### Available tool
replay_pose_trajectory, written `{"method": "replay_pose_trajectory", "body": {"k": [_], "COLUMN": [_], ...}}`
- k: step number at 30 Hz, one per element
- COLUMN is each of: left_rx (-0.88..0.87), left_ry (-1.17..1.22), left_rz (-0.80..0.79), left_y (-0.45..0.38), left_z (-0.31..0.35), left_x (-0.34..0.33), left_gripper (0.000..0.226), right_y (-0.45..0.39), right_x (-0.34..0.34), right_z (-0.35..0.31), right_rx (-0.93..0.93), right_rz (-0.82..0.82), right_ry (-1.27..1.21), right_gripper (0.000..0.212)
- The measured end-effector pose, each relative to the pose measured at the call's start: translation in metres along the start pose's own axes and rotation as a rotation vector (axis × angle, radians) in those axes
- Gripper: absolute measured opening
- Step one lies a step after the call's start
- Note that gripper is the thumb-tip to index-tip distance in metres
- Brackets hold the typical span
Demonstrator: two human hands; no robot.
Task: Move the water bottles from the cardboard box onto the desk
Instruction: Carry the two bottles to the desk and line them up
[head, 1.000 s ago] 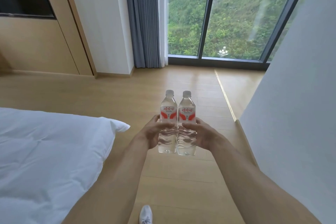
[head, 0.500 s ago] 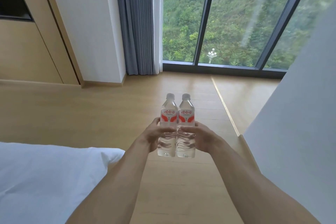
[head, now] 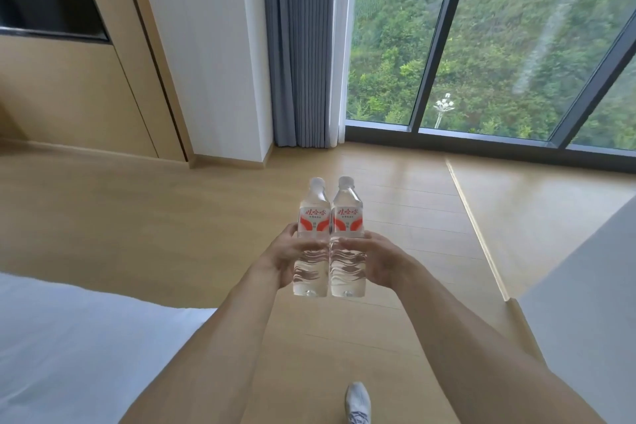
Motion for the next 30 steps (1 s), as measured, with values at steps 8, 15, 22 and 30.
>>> {"method": "replay_pose_trajectory", "body": {"k": [8, 15, 22, 30], "left_rx": [0.006, -0.007, -0.03, -0.036], "left_ry": [0.064, 0.092, 0.218, 0.294], "left_rz": [0.183, 0.289, 0.359, 0.414], "left_y": [-0.086, -0.145, -0.186, -0.244], "left_z": [0.065, 0.12, 0.152, 0.196], "left_x": [0.023, 0.038, 0.073, 0.154], "left_gripper": [0.066, 0.057, 0.053, 0.053], "right_y": [-0.132, -0.223, -0.298, -0.405], "right_x": [0.023, 0.028, 0.019, -0.025], "right_z": [-0.026, -0.057, -0.068, -0.068], "right_rx": [-0.088, -0.141, -0.199, -0.253], "right_rz": [-0.13, -0.225, -0.281, -0.331], "right_ry": [-0.01, -0.034, -0.032, 0.036], "right_gripper": [0.048, 0.036, 0.022, 0.031]}}
Point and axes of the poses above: each hand's wrist, its own y-axis away from the middle knuckle, its own x-axis out of the back of the hand, z = x × y, the point moved 7 cm from there along -y, towards the middle knuckle, and after that the axes turned 11 degrees about x, right-handed, at the moved point
